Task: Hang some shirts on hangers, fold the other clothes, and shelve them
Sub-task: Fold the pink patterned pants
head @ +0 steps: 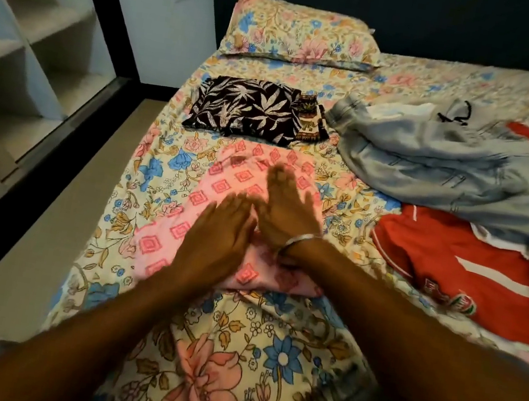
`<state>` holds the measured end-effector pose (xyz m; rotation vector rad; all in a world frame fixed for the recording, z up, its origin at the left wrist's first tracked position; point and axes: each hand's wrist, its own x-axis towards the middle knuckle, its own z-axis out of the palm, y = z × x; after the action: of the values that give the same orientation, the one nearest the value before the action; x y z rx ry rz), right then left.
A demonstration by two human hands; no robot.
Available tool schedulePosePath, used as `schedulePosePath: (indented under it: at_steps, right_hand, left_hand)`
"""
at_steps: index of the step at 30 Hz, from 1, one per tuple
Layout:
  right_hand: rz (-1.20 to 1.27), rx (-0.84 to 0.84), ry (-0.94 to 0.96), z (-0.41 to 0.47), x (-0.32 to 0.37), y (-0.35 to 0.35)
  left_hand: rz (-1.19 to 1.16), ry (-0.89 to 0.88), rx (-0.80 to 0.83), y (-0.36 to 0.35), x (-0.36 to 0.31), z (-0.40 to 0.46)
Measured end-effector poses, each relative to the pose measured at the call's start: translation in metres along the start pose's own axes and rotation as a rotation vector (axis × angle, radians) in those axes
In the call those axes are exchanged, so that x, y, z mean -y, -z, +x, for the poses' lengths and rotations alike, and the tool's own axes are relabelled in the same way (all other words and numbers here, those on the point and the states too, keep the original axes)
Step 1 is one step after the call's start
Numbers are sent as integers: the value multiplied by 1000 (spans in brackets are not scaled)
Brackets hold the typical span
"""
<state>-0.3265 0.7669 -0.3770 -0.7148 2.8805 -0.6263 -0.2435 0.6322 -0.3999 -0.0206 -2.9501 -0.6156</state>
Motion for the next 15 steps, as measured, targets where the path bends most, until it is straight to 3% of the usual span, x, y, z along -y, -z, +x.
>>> schedulePosePath:
  at_steps: [2, 4, 7, 10, 12, 15]
  right_hand:
    - [74, 165, 82, -32, 29, -17]
    - [-15, 235, 75, -47, 35, -32]
    - [-103, 179, -104, -56, 13, -30]
    - [-1, 97, -397, -65, -18, -9]
    - [-15, 35, -492, -68, -25, 3]
    - [-161, -97, -202, -64, 0, 6]
  left_hand:
    - [38, -9, 7, 2, 0, -31]
    - [97, -12, 11, 0, 10, -39]
    - [134, 38, -28, 3, 29, -44]
    - [146, 111, -32, 10, 44, -53]
    - [187, 72, -58, 17, 49, -57]
    - [246, -209, -33, 24, 36, -60]
